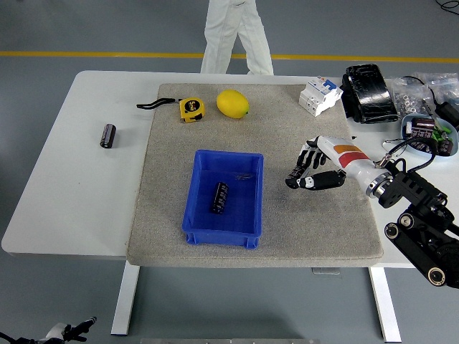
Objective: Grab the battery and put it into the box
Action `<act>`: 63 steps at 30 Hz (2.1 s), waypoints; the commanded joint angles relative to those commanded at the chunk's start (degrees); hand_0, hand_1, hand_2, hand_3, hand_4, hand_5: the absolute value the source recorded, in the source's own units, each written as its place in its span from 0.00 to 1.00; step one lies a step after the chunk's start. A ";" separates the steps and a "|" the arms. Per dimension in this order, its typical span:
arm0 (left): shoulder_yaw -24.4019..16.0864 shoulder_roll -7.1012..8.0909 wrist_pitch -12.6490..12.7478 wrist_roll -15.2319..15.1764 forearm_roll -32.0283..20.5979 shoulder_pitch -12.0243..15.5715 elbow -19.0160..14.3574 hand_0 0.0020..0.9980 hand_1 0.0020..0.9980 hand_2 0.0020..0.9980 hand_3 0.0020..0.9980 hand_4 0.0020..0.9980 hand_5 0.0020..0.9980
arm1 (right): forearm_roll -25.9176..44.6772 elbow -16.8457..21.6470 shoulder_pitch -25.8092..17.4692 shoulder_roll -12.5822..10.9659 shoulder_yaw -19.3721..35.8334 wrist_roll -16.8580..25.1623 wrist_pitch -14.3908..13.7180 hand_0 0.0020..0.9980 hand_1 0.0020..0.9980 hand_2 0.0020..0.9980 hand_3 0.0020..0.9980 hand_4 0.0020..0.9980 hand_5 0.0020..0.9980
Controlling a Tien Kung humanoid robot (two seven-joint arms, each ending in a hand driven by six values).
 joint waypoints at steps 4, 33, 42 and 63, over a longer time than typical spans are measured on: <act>-0.14 0.00 0.03 -0.01 0.06 0.06 0.00 0.67 0.60 0.73 0.70 0.71 0.71 | 0.64 5.05 1.40 -0.33 -0.17 0.14 0.07 0.36 0.36 0.39 0.44 0.86 0.26; -1.38 0.08 -0.19 0.08 1.89 -0.17 0.00 0.67 0.60 0.73 0.70 0.71 0.71 | 3.27 11.23 8.97 1.43 -11.95 2.77 3.29 0.40 0.45 0.49 0.67 0.99 0.29; -1.14 0.17 -0.38 0.23 1.93 0.00 0.00 0.67 0.60 0.73 0.70 0.71 0.71 | 2.90 10.82 8.04 1.37 -10.75 2.59 4.34 0.41 0.48 0.51 0.71 1.00 0.30; 0.49 0.25 -0.61 0.38 0.73 0.11 0.00 0.67 0.60 0.73 0.70 0.71 0.71 | 2.80 10.00 6.89 1.97 -8.82 2.01 5.41 0.48 0.56 0.63 0.74 1.00 0.35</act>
